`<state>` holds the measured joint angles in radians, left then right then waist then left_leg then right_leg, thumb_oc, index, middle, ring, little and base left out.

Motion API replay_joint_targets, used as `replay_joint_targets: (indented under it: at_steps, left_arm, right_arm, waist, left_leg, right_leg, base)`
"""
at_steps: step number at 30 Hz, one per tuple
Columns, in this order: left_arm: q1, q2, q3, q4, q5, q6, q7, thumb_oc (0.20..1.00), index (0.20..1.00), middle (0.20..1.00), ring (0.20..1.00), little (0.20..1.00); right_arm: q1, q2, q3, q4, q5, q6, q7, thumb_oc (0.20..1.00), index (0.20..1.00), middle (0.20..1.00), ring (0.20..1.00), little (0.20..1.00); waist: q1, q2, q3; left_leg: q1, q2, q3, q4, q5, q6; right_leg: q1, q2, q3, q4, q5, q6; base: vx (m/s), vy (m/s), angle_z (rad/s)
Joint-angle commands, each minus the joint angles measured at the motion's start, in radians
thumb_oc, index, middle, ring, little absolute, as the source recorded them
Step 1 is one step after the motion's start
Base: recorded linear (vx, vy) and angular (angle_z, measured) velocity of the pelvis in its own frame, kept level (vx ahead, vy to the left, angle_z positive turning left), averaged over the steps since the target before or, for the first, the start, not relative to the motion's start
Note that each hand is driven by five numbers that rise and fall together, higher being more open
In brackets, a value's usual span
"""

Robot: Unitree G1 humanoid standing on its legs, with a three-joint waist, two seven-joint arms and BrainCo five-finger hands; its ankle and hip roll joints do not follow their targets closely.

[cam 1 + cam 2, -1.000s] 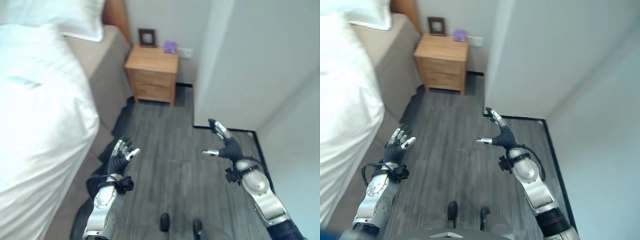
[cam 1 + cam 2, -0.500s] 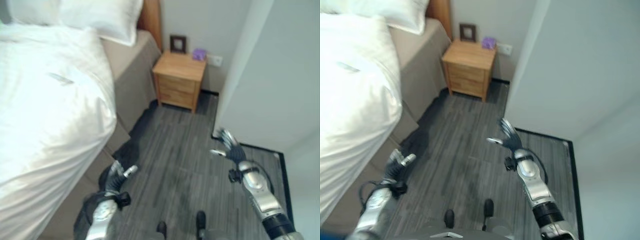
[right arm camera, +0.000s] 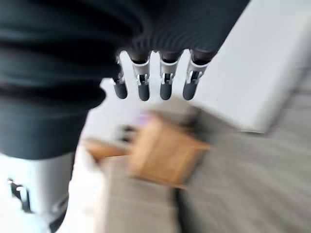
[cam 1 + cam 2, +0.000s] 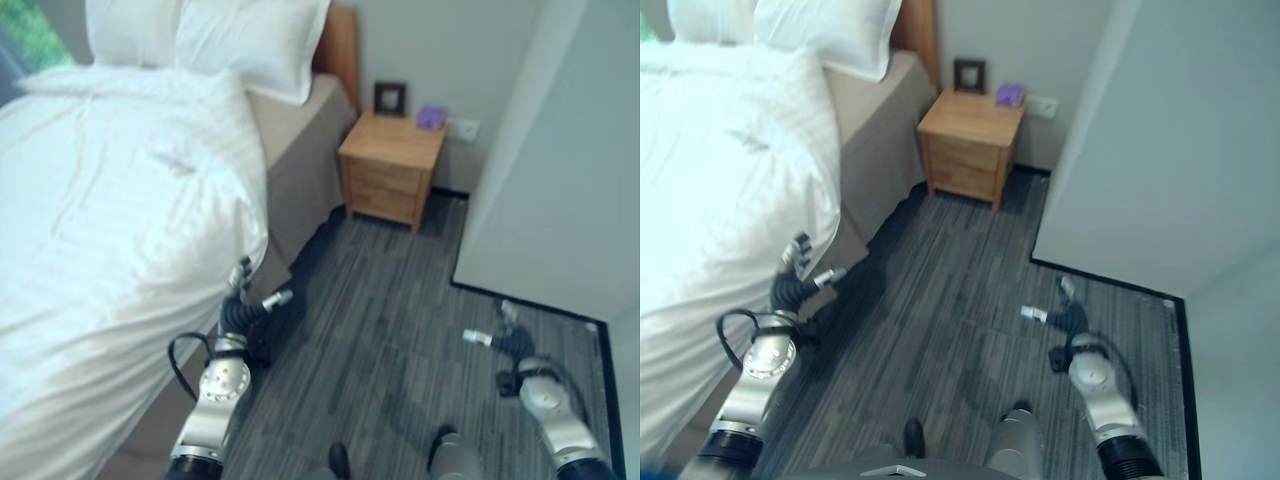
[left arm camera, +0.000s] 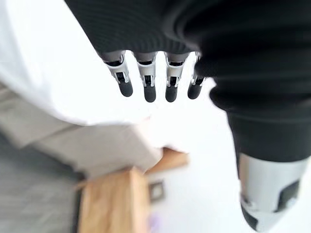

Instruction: Making the bed.

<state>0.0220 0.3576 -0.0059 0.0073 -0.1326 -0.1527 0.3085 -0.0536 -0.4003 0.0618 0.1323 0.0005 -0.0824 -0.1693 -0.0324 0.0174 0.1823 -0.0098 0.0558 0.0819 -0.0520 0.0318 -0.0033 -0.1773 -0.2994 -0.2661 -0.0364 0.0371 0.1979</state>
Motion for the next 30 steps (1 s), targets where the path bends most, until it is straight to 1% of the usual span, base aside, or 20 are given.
replay_joint_targets:
  at_steps: [1,3,5,6,7,9,11,12,13,15,17,18,19,21,24,25,26,27,28,30]
  left_arm:
    - [-0.025,-0.005,0.019,-0.011,-0.001,-0.074,0.008,1.0,1.0,1.0,1.0,1.0]
    - [0.021,-0.017,0.031,0.002,-0.018,-0.08,0.0,1.0,1.0,1.0,1.0,1.0]
    - [0.025,-0.018,0.032,0.0,-0.018,-0.08,0.0,1.0,1.0,1.0,1.0,1.0]
    - [0.081,-0.033,0.04,0.029,-0.061,-0.067,-0.021,1.0,1.0,1.0,1.0,1.0]
    - [0.083,-0.033,0.042,0.028,-0.063,-0.067,-0.023,1.0,1.0,1.0,1.0,1.0]
    - [0.124,-0.041,0.05,0.018,-0.105,-0.066,-0.04,1.0,1.0,1.0,1.0,1.0]
    - [0.123,-0.04,0.051,0.018,-0.105,-0.066,-0.04,1.0,1.0,1.0,1.0,1.0]
    - [0.139,-0.047,0.052,0.013,-0.13,-0.058,-0.059,1.0,1.0,1.0,1.0,1.0]
    - [0.139,-0.045,0.052,0.012,-0.132,-0.057,-0.06,1.0,1.0,1.0,1.0,1.0]
    - [0.162,-0.055,0.056,0.008,-0.127,-0.054,-0.079,1.0,1.0,1.0,1.0,1.0]
    - [0.163,-0.055,0.056,0.008,-0.127,-0.054,-0.079,1.0,1.0,1.0,1.0,1.0]
    - [0.171,-0.052,0.063,0.004,-0.114,-0.044,-0.098,1.0,1.0,1.0,1.0,1.0]
    - [0.168,-0.05,0.063,0.0,-0.114,-0.037,-0.102,1.0,1.0,1.0,1.0,1.0]
    - [0.177,-0.047,0.064,0.004,-0.108,-0.022,-0.11,1.0,1.0,1.0,1.0,1.0]
    - [0.173,-0.028,0.056,0.015,-0.082,-0.006,-0.109,1.0,1.0,1.0,1.0,1.0]
    - [0.16,-0.001,0.052,0.017,-0.065,0.006,-0.104,1.0,1.0,1.0,1.0,1.0]
    - [0.147,0.013,0.051,0.018,-0.064,0.006,-0.1,1.0,1.0,1.0,1.0,1.0]
    - [0.147,0.013,0.051,0.018,-0.064,0.006,-0.1,1.0,1.0,1.0,1.0,1.0]
    - [0.115,0.049,0.055,0.01,-0.056,0.008,-0.094,1.0,1.0,1.0,1.0,1.0]
    - [0.105,0.06,0.062,0.006,-0.057,0.008,-0.089,1.0,1.0,1.0,1.0,1.0]
  right_arm:
    - [-0.03,0.007,-0.027,0.003,-0.019,-0.048,-0.037,1.0,1.0,1.0,1.0,1.0]
    - [-0.025,0.016,-0.01,-0.01,-0.02,-0.059,-0.026,1.0,1.0,1.0,1.0,1.0]
    - [-0.025,0.016,-0.008,-0.009,-0.02,-0.06,-0.026,1.0,1.0,1.0,1.0,1.0]
    - [-0.034,0.009,0.02,-0.004,-0.009,-0.059,-0.015,1.0,1.0,1.0,1.0,1.0]
    - [-0.035,0.008,0.021,-0.003,-0.008,-0.06,-0.015,1.0,1.0,1.0,1.0,1.0]
    - [-0.057,-0.007,0.029,-0.016,0.018,-0.062,-0.028,1.0,1.0,1.0,1.0,1.0]
    - [-0.059,-0.006,0.03,-0.016,0.018,-0.062,-0.028,1.0,1.0,1.0,1.0,1.0]
    - [-0.07,-0.023,0.035,-0.017,0.023,-0.044,-0.025,1.0,1.0,1.0,1.0,1.0]
    - [-0.071,-0.022,0.033,-0.017,0.023,-0.043,-0.024,1.0,1.0,1.0,1.0,1.0]
    - [-0.071,-0.021,0.032,-0.012,0.015,-0.039,-0.018,1.0,1.0,1.0,1.0,1.0]
    - [-0.07,-0.021,0.032,-0.012,0.015,-0.039,-0.018,1.0,1.0,1.0,1.0,1.0]
    - [-0.073,-0.013,0.019,-0.003,0.008,-0.043,-0.023,1.0,1.0,1.0,1.0,1.0]
    - [-0.074,-0.01,0.015,0.0,0.003,-0.043,-0.026,1.0,1.0,1.0,1.0,1.0]
    - [-0.073,0.002,0.014,-0.01,0.001,-0.036,-0.017,1.0,1.0,1.0,1.0,1.0]
    - [-0.074,0.03,0.036,-0.008,-0.037,-0.042,-0.001,1.0,1.0,1.0,1.0,1.0]
    - [-0.08,0.036,0.046,-0.006,-0.049,-0.031,0.001,1.0,1.0,1.0,1.0,1.0]
    - [-0.08,0.036,0.041,-0.013,-0.047,-0.033,-0.005,1.0,1.0,1.0,1.0,1.0]
    - [-0.08,0.036,0.041,-0.013,-0.047,-0.033,-0.005,1.0,1.0,1.0,1.0,1.0]
    - [-0.084,0.035,0.032,-0.025,-0.047,-0.029,-0.018,1.0,1.0,1.0,1.0,1.0]
    - [-0.089,0.034,0.027,-0.028,-0.044,-0.029,-0.022,1.0,1.0,1.0,1.0,1.0]
  waist:
    - [-0.054,-0.002,0.016]
    - [-0.049,-0.012,0.004]
    - [-0.051,-0.009,0.004]
    - [-0.023,0.006,0.017]
    - [-0.031,0.008,0.015]
    - [0.024,-0.039,0.073]
    - [0.021,-0.044,0.07]
    - [0.073,-0.07,0.09]
    - [0.075,-0.072,0.089]
    - [0.121,-0.068,0.069]
    - [0.123,-0.07,0.068]
    - [0.137,-0.041,0.032]
    - [0.149,-0.043,0.019]
    - [0.167,-0.053,0.004]
    - [0.169,-0.071,-0.001]
    - [0.137,-0.04,0.005]
    - [0.119,-0.021,0.007]
    - [0.119,-0.02,0.006]
    - [0.094,-0.022,0.015]
    - [0.079,-0.022,0.017]
  left_leg:
    - [0.208,0.115,-0.063,-0.035,-0.181,-0.136]
    - [0.263,0.174,-0.077,-0.035,-0.167,-0.173]
    - [0.266,0.179,-0.076,-0.035,-0.168,-0.176]
    - [0.209,0.26,-0.07,0.174,0.03,-0.205]
    - [0.198,0.264,-0.08,0.178,0.034,-0.209]
    - [-0.019,0.262,-0.053,0.531,0.125,-0.157]
    - [-0.026,0.257,-0.055,0.53,0.131,-0.155]
    - [-0.166,0.172,0.03,0.582,0.032,-0.153]
    - [-0.176,0.171,0.034,0.598,0.021,-0.147]
    - [-0.281,0.098,0.156,0.466,-0.025,-0.111]
    - [-0.278,0.096,0.16,0.462,-0.024,-0.111]
    - [-0.295,0.109,0.38,0.274,0.019,-0.076]
    - [-0.262,0.093,0.439,0.197,0.03,-0.072]
    - [-0.238,0.066,0.461,0.138,0.043,-0.022]
    - [-0.116,-0.034,0.413,0.05,0.023,0.049]
    - [-0.037,-0.027,0.373,0.007,0.008,0.062]
    - [-0.007,-0.014,0.343,-0.012,0.002,0.064]
    - [-0.008,-0.014,0.343,-0.012,0.002,0.064]
    - [0.036,0.007,0.286,-0.021,-0.021,0.039]
    - [0.039,0.019,0.254,-0.025,-0.016,0.022]
  right_leg:
    - [-0.046,0.04,0.048,-0.008,0.051,0.027]
    - [-0.024,0.056,0.083,0.006,0.075,0.019]
    - [-0.022,0.06,0.081,0.009,0.072,0.018]
    - [0.026,0.088,0.062,0.052,0.039,-0.026]
    - [0.023,0.09,0.054,0.055,0.039,-0.031]
    - [0.15,0.098,0.005,0.021,-0.011,-0.096]
    - [0.144,0.093,0.003,0.019,-0.006,-0.096]
    - [0.227,0.095,-0.006,-0.021,-0.05,-0.102]
    - [0.225,0.091,-0.004,-0.026,-0.047,-0.098]
    - [0.295,0.123,-0.005,-0.043,-0.109,-0.094]
    - [0.294,0.12,-0.002,-0.043,-0.109,-0.093]
    - [0.384,0.185,-0.035,-0.038,-0.184,-0.086]
    - [0.42,0.188,-0.035,-0.022,-0.211,-0.074]
    - [0.451,0.183,-0.057,0.046,-0.204,-0.053]
    - [0.376,0.087,-0.09,0.403,0.0,0.064]
    - [0.29,0.053,-0.074,0.592,0.08,0.064]
    - [0.244,0.049,-0.063,0.68,0.076,0.06]
    - [0.244,0.049,-0.063,0.68,0.076,0.059]
    - [0.176,-0.052,-0.09,0.658,0.033,0.029]
    - [0.155,-0.059,-0.103,0.603,0.006,0.006]
  base:
    - [0.76,-0.43,0.68]
    - [0.61,-0.367,0.88]
    - [0.25,-0.172,0.35]
    - [0.34,-0.244,-0.01]
    - [0.46,-0.384,0.07]
    - [0.34,-0.472,0.29]
    - [0.3,-0.279,0.09]
    - [0.4,-0.214,0.03]
    - [0.72,-0.263,0.34]
    - [0.45,-0.052,0.24]
    - [0.38,-0.022,-0.04]
    - [0.87,-0.042,0.19]
    - [1.04,-0.055,0.41]
    - [0.55,0.052,0.29]
    - [0.57,0.169,-0.05]
    - [0.57,0.073,0.94]
    - [0.45,0.033,1.38]
    - [0.5,-0.162,2.01]
    - [0.47,-0.262,1.24]
    - [0.35,-0.225,0.93]
